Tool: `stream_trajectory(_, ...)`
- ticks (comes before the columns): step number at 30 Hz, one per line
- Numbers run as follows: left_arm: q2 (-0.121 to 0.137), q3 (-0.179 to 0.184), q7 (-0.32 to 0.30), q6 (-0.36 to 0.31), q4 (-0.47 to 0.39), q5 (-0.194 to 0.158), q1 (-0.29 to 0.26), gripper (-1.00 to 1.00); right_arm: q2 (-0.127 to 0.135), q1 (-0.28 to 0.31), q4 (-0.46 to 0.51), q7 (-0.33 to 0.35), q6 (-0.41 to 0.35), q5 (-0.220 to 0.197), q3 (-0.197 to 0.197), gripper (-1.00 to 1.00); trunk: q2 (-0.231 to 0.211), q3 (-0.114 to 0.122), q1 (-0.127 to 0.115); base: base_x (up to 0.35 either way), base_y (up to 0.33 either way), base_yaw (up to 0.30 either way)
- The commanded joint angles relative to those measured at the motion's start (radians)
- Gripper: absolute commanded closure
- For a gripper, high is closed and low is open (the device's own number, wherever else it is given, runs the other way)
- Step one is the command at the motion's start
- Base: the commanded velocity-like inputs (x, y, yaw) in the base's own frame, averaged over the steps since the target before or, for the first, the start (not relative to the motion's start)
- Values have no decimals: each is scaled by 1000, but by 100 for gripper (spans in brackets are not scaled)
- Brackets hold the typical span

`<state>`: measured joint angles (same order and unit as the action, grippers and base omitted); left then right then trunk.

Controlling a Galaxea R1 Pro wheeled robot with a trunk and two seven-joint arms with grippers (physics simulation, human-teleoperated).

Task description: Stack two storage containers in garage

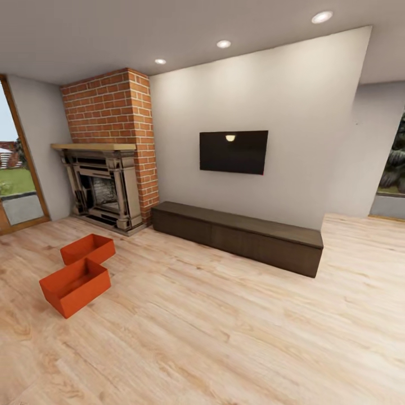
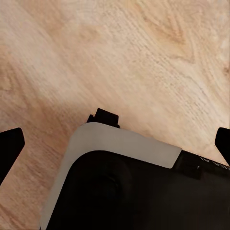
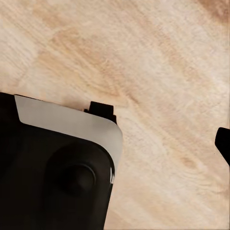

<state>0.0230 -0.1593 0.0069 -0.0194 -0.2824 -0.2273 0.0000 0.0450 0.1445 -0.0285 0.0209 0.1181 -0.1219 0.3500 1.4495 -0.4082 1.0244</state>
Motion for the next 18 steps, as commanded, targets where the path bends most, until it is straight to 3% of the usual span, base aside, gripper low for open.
stream_trajectory(1, 0, 1, 1, -2, -1, -10, 0, -100, 0, 1, -3, 2, 6, -10, 8, -100, 0, -1, 1, 325, 0, 273)
stream_trajectory(18, 0, 1, 1, -2, -1, -10, 0, -100, 1, 1, -3, 2, 6, -10, 9, -100, 0, -1, 1, 325, 0, 273)
